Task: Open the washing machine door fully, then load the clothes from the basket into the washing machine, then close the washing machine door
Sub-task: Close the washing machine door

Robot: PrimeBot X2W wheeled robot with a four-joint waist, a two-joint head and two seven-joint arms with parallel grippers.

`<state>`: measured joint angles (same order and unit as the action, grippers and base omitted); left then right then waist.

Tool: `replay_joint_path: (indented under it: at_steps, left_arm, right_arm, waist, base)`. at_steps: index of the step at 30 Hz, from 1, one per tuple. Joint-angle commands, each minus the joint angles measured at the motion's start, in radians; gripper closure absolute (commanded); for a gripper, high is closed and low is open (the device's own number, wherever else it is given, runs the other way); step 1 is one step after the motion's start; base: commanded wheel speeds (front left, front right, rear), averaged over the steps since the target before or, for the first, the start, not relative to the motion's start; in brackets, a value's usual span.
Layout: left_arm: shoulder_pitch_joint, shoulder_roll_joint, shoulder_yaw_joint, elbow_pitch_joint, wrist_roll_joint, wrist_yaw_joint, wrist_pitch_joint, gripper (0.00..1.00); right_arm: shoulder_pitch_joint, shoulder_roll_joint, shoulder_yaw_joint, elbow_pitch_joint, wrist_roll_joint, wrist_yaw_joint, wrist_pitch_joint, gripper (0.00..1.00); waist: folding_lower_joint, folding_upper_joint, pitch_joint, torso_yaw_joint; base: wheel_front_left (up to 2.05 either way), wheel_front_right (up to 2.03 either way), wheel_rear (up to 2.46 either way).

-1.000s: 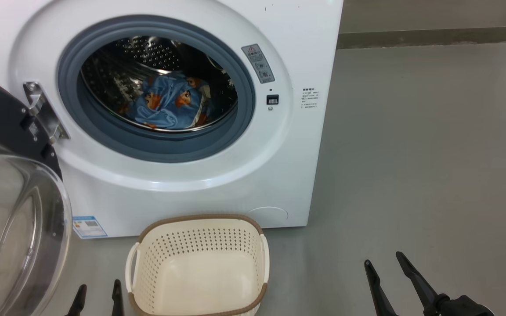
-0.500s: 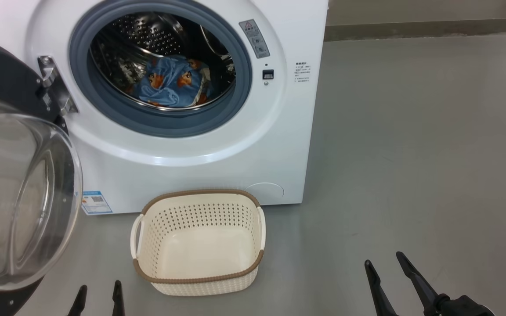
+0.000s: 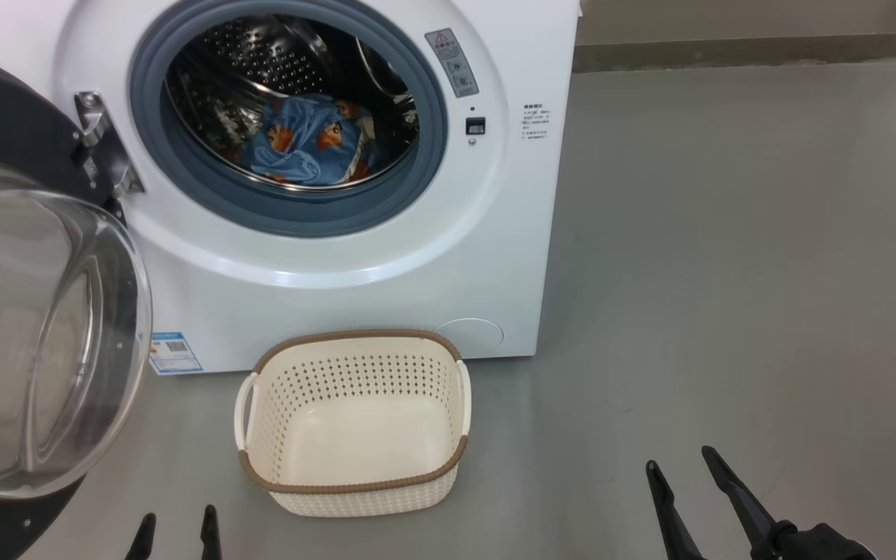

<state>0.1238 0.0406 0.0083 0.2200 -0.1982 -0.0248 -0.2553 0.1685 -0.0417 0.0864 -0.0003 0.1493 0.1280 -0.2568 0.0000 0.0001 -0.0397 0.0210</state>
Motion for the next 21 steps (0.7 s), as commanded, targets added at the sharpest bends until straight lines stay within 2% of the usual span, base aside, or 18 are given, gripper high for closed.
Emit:
replay_joint_path:
  at_steps: [1,10,21]
  left_arm:
    - [-0.022,0.01,0.033,-0.029,0.009,0.006,-0.006,0.0]
    - [-0.022,0.01,0.051,-0.029,0.025,0.01,-0.006,0.0]
    - [-0.015,0.01,0.081,-0.047,0.037,0.015,-0.006,0.0]
  right_arm:
    - [-0.016,-0.008,0.021,-0.027,-0.009,0.003,-0.005,0.0]
    - [-0.029,-0.008,0.025,-0.021,-0.017,0.003,-0.005,0.0]
    - [-0.08,-0.009,0.062,0.0,-0.036,0.003,-0.005,0.0]
  waist:
    - [0.0,-0.0001,0.0,0.002]
    - [0.0,-0.0001,0.003,0.073]
    - [0.0,-0.0001,0.003,0.261]
  base:
    - [0.0,0.0,0.0]
    - [0.0,0.0,0.0]
    - [0.0,0.0,0.0]
